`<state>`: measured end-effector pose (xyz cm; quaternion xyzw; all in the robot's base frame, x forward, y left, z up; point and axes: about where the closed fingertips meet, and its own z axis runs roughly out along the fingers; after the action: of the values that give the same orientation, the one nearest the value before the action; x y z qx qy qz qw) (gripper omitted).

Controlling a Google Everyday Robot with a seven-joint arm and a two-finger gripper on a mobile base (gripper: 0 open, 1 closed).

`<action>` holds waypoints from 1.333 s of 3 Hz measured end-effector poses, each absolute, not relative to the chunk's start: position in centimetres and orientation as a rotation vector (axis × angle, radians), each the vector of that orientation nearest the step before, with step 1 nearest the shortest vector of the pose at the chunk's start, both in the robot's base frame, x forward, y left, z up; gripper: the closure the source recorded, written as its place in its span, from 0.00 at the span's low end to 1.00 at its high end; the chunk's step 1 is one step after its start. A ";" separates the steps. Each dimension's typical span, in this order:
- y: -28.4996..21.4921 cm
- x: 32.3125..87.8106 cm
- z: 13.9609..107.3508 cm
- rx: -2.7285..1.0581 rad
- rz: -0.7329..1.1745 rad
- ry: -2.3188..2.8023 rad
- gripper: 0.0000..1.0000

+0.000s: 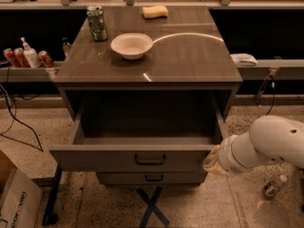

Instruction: Close top drawer

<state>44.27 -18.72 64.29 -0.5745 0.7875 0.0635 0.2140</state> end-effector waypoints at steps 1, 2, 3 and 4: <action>-18.7 44.3 64.3 -1.594 0.176 2.185 1.00; -18.8 50.7 64.4 -1.540 0.135 2.110 0.98; -18.8 50.6 64.4 -1.540 0.135 2.110 0.74; -19.4 54.4 64.4 -1.473 0.144 2.082 0.51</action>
Offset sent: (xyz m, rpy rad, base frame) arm 0.1360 0.0000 0.0063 0.0677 -0.2076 -0.0232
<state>54.41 -19.41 64.40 -0.5518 0.7803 0.0539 0.2894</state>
